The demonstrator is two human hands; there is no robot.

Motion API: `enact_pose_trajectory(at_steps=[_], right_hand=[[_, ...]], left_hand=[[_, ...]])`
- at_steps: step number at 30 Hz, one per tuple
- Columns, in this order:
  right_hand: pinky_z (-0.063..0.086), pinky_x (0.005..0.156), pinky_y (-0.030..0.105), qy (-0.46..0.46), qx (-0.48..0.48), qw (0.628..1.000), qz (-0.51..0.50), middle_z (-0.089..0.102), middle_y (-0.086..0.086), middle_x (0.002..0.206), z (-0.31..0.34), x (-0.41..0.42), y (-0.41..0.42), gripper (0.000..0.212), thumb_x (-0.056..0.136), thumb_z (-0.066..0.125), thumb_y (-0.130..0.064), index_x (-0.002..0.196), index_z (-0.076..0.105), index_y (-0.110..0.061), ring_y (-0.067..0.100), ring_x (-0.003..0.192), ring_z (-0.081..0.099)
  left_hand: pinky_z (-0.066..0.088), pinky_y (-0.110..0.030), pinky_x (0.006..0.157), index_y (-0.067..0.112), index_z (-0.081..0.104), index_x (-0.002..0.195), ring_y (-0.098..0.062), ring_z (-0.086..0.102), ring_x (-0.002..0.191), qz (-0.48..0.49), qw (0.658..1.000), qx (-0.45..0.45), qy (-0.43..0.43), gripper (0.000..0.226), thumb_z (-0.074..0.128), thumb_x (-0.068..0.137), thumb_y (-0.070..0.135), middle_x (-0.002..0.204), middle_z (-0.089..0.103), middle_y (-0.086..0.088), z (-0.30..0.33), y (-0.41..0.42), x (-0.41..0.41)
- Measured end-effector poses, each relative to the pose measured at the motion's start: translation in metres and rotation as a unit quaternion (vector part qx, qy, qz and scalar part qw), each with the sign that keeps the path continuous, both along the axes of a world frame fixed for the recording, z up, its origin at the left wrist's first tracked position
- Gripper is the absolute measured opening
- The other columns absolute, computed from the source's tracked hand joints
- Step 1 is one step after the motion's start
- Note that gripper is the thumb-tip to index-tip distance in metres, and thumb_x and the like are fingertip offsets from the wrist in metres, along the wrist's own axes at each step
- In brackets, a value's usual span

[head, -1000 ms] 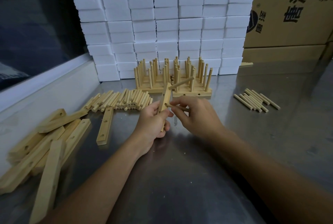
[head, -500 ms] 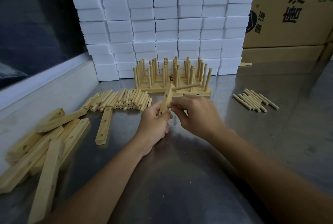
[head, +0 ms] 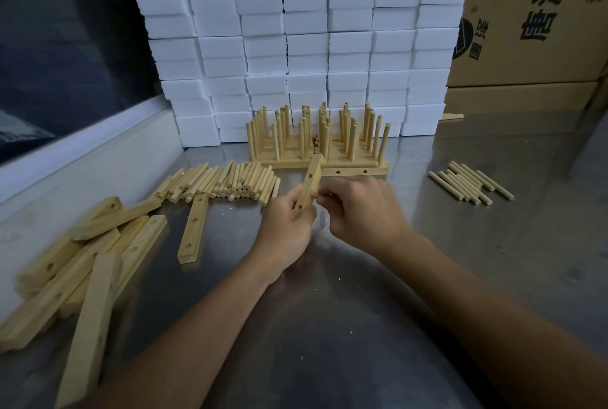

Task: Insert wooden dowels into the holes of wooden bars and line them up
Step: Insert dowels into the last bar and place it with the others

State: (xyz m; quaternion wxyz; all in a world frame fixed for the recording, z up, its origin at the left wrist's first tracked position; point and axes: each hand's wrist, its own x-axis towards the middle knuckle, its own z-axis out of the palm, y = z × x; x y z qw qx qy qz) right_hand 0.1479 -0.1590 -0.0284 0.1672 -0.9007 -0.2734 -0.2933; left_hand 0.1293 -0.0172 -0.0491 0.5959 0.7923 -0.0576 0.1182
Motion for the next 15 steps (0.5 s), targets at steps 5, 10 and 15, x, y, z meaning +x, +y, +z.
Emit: enact_pose_trajectory(at_steps=[5, 10, 15], right_hand=[[0.052, 0.061, 0.035, 0.01, 0.002, 1.0, -0.018, 0.068, -0.003, 0.077, -0.001, -0.003, 0.0, 0.014, 0.091, 0.057, -0.023, 0.093, 0.071, -0.019, 0.022, 0.069, 0.063], [0.043, 0.057, 0.028, 0.046, 0.056, 0.995, -0.071, 0.066, -0.005, 0.076, -0.002, -0.005, 0.006, 0.009, 0.086, 0.061, -0.021, 0.087, 0.07, -0.024, 0.019, 0.069, 0.061], [0.054, 0.066, 0.035, 0.184, 0.195, 0.961, -0.068, 0.064, -0.01, 0.07, 0.0, -0.002, 0.012, 0.012, 0.089, 0.066, -0.022, 0.079, 0.071, -0.027, 0.011, 0.07, 0.06]], left_hand=[[0.033, -0.024, 0.051, 0.023, 0.067, 0.107, -0.006, 0.039, 0.048, -0.009, 0.999, 0.032, -0.017, 0.031, 0.045, 0.098, 0.004, 0.055, 0.043, 0.012, -0.002, -0.001, 0.0], [0.036, -0.015, 0.05, 0.025, 0.065, 0.114, -0.001, 0.045, 0.05, -0.009, 0.996, 0.077, -0.049, 0.031, 0.046, 0.099, 0.006, 0.066, 0.053, 0.008, 0.0, -0.001, -0.003], [0.037, -0.016, 0.051, 0.022, 0.063, 0.115, -0.004, 0.047, 0.057, 0.009, 0.991, 0.118, -0.061, 0.027, 0.047, 0.099, 0.008, 0.079, 0.059, -0.01, -0.001, -0.001, -0.002]])
